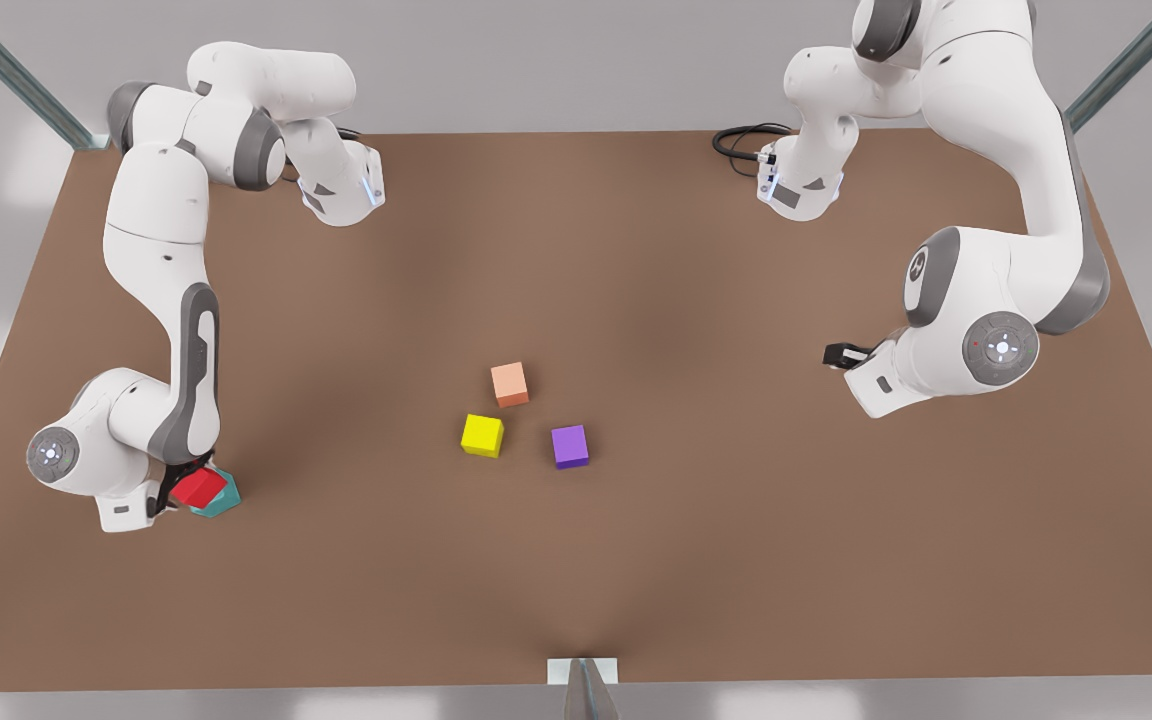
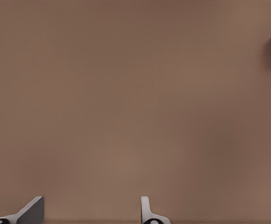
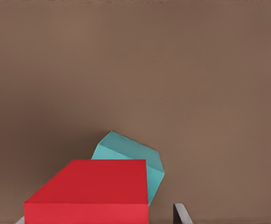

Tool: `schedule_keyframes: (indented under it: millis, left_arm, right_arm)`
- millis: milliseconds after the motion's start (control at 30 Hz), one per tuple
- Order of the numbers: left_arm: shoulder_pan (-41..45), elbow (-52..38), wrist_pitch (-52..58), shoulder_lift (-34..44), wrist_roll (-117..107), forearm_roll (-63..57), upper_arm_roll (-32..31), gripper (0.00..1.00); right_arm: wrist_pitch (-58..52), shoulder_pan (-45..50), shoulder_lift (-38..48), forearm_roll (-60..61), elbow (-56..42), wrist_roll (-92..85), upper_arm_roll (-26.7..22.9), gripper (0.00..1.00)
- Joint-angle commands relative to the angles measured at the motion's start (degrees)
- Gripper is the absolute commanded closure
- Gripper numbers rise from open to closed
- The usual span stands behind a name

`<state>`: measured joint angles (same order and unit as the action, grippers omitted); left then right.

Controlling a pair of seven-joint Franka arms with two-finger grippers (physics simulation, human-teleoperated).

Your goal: Pick up red wooden cube and pass to hand red wooden cube and place in blue wooden cube

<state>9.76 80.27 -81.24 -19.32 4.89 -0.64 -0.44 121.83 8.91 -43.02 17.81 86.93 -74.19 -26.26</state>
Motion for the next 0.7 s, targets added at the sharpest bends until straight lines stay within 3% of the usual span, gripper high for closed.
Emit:
schedule_keyframes:
  millis: [0,233,367,400,467,533,633,667]
  left_arm:
    - [0.0,0.0,0.0,0.1,-0.7,-0.1,0.0,0.00]
    - [-0.1,-0.9,0.9,0.3,-0.6,-0.1,0.1,0.00]
    - [-0.9,-5.1,8.7,0.4,-0.5,-0.2,0.1,0.00]
    - [-0.9,-5.9,9.4,0.4,-0.6,-0.2,0.1,0.00]
    - [-1.1,-5.1,5.6,2.8,-1.0,-0.6,0.1,0.00]
    - [-2.5,-4.7,4.3,3.2,-1.0,-0.3,0.0,0.00]
    - [-2.1,-4.6,4.7,3.1,-1.0,-0.3,-0.1,0.00]
    - [-2.2,-4.6,4.7,3.1,-1.0,-0.3,-0.1,0.00]
  right_arm:
    - [-0.4,0.1,0.2,0.0,-0.3,3.4,0.0,0.00]
    - [-2.6,0.4,2.7,-0.1,-0.5,3.4,-0.3,0.00]
    - [-11.1,1.0,9.5,0.1,-0.6,8.1,0.0,0.00]
    - [-13.1,1.8,11.1,0.5,-0.9,12.3,0.1,0.00]
    - [-25.0,4.4,11.5,2.6,-8.8,44.3,0.5,0.00]
    - [-31.6,6.3,11.3,1.0,-10.8,62.1,0.3,0.00]
    - [-39.3,8.4,13.1,-5.2,-16.9,71.3,0.4,0.00]
    - [-40.0,7.7,20.2,-7.6,-14.5,71.9,2.7,0.00]
